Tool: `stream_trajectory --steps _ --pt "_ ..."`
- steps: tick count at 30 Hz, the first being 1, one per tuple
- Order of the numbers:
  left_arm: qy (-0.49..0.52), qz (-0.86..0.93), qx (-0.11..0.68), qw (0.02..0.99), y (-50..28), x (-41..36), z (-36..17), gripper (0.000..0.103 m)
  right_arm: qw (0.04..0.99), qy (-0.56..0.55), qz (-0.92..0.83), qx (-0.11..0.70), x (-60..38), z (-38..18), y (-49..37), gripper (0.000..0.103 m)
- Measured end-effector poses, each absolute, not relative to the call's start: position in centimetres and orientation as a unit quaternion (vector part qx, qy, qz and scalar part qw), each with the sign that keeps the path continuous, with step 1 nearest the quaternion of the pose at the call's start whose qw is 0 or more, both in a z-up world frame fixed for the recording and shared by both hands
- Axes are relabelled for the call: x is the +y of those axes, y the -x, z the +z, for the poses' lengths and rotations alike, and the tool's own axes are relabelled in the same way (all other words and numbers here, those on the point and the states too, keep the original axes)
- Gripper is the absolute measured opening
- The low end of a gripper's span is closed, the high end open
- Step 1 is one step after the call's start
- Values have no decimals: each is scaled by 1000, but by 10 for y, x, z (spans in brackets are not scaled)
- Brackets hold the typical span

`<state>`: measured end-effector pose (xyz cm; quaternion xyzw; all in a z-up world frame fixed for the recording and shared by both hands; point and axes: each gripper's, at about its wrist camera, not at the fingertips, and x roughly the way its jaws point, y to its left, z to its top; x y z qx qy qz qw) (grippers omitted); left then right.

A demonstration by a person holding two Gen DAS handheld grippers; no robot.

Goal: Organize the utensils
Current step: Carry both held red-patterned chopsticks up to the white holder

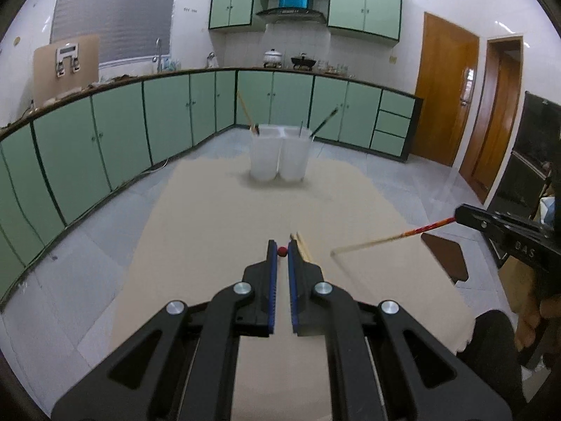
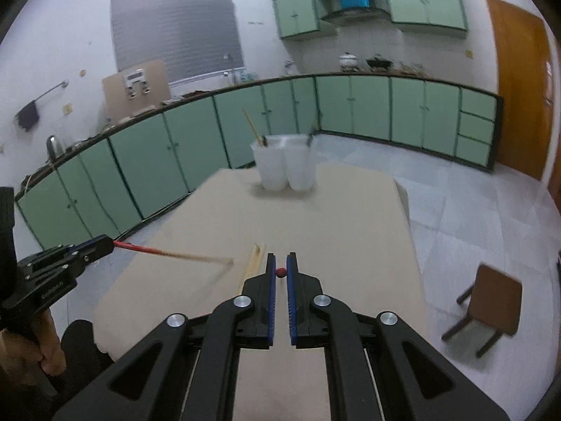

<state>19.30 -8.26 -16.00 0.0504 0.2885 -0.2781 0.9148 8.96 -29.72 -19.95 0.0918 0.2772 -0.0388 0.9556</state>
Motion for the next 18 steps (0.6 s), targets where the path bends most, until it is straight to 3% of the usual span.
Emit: stream_trajectory --steps 18 --pt "-71 -310 336 886 -276 -112 -111 5 943 -24 23 332 -296 -144 -195 6"
